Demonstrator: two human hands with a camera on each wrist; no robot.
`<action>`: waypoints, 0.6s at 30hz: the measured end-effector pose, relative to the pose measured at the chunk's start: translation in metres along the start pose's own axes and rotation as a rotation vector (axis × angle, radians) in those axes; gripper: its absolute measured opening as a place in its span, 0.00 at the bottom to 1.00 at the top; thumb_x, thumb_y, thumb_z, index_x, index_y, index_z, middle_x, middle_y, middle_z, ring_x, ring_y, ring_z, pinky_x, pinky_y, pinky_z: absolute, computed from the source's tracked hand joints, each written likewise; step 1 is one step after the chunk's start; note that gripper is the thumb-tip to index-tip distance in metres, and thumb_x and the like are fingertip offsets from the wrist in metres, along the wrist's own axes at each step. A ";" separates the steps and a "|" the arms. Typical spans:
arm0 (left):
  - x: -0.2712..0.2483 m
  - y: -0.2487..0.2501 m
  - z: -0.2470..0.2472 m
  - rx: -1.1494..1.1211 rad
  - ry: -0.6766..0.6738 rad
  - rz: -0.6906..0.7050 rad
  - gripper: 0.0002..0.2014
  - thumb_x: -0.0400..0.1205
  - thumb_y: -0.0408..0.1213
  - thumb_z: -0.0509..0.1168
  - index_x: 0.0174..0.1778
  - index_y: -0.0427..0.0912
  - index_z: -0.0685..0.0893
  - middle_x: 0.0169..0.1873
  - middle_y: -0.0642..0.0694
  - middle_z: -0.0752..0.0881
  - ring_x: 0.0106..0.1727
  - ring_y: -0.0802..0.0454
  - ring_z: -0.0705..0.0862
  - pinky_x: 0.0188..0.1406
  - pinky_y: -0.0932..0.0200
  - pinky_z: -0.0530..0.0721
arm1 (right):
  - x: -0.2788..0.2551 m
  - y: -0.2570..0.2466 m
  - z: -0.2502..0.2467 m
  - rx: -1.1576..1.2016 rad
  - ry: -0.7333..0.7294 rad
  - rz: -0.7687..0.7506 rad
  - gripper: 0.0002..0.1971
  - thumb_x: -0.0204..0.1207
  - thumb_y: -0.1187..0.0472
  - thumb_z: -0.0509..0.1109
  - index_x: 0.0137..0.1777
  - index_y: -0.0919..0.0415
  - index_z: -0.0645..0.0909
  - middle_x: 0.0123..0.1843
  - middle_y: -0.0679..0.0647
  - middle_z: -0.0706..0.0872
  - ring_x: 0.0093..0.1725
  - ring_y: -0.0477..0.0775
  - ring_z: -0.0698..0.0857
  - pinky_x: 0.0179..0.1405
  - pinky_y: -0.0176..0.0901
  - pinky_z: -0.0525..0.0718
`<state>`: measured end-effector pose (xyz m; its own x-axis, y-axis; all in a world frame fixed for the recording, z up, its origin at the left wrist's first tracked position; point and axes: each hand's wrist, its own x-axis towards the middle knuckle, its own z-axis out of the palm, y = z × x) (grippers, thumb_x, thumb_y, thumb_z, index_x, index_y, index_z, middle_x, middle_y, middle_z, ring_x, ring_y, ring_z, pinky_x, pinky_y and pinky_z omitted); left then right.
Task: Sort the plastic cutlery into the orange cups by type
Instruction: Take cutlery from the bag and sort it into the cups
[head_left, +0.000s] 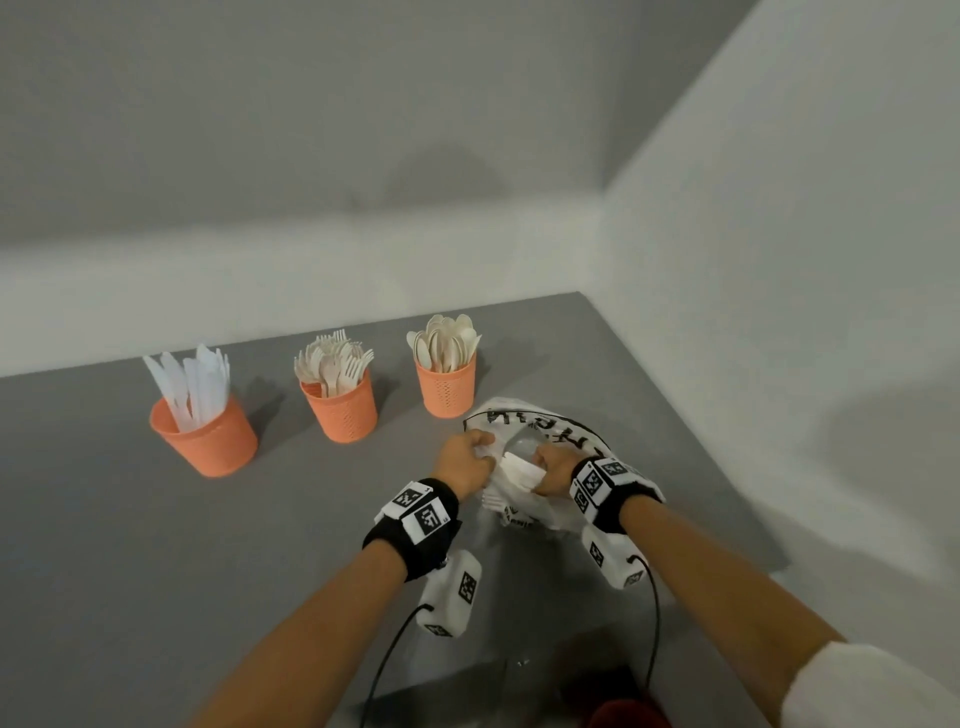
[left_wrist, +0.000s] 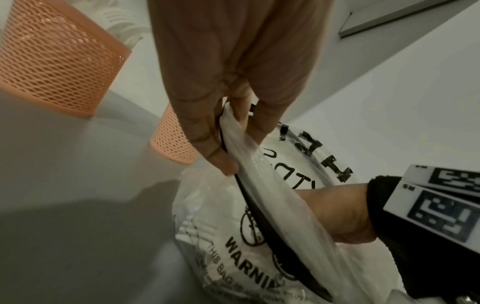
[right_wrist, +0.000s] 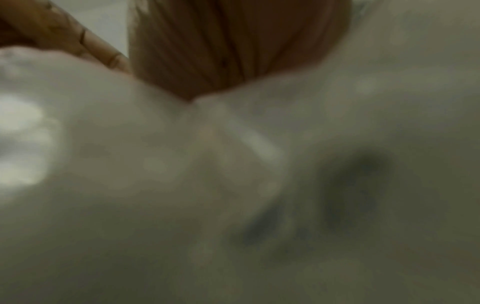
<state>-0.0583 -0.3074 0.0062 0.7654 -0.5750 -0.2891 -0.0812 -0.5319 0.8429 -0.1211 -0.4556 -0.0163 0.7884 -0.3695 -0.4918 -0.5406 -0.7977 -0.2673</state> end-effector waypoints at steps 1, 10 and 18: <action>0.001 0.000 -0.001 0.002 0.003 0.004 0.19 0.79 0.21 0.59 0.67 0.32 0.76 0.65 0.32 0.78 0.48 0.36 0.83 0.42 0.54 0.85 | 0.001 -0.001 0.001 0.003 0.007 0.000 0.24 0.71 0.54 0.73 0.65 0.61 0.75 0.65 0.60 0.81 0.65 0.60 0.79 0.60 0.43 0.76; 0.004 0.000 -0.009 0.037 0.004 0.015 0.19 0.80 0.21 0.58 0.68 0.31 0.74 0.64 0.30 0.78 0.28 0.55 0.78 0.27 0.68 0.81 | 0.008 -0.002 -0.004 0.091 -0.074 -0.003 0.24 0.73 0.53 0.73 0.66 0.64 0.78 0.67 0.61 0.81 0.65 0.59 0.79 0.53 0.39 0.73; 0.006 0.006 -0.010 0.181 0.039 -0.005 0.21 0.80 0.26 0.60 0.70 0.31 0.72 0.68 0.33 0.76 0.64 0.37 0.79 0.67 0.48 0.77 | 0.008 0.008 -0.013 0.307 -0.109 0.054 0.34 0.73 0.54 0.74 0.77 0.60 0.65 0.77 0.55 0.71 0.76 0.58 0.69 0.74 0.44 0.66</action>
<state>-0.0480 -0.3083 0.0141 0.7897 -0.5497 -0.2724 -0.1882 -0.6397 0.7453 -0.1154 -0.4707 -0.0119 0.7288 -0.3412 -0.5937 -0.6573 -0.5914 -0.4670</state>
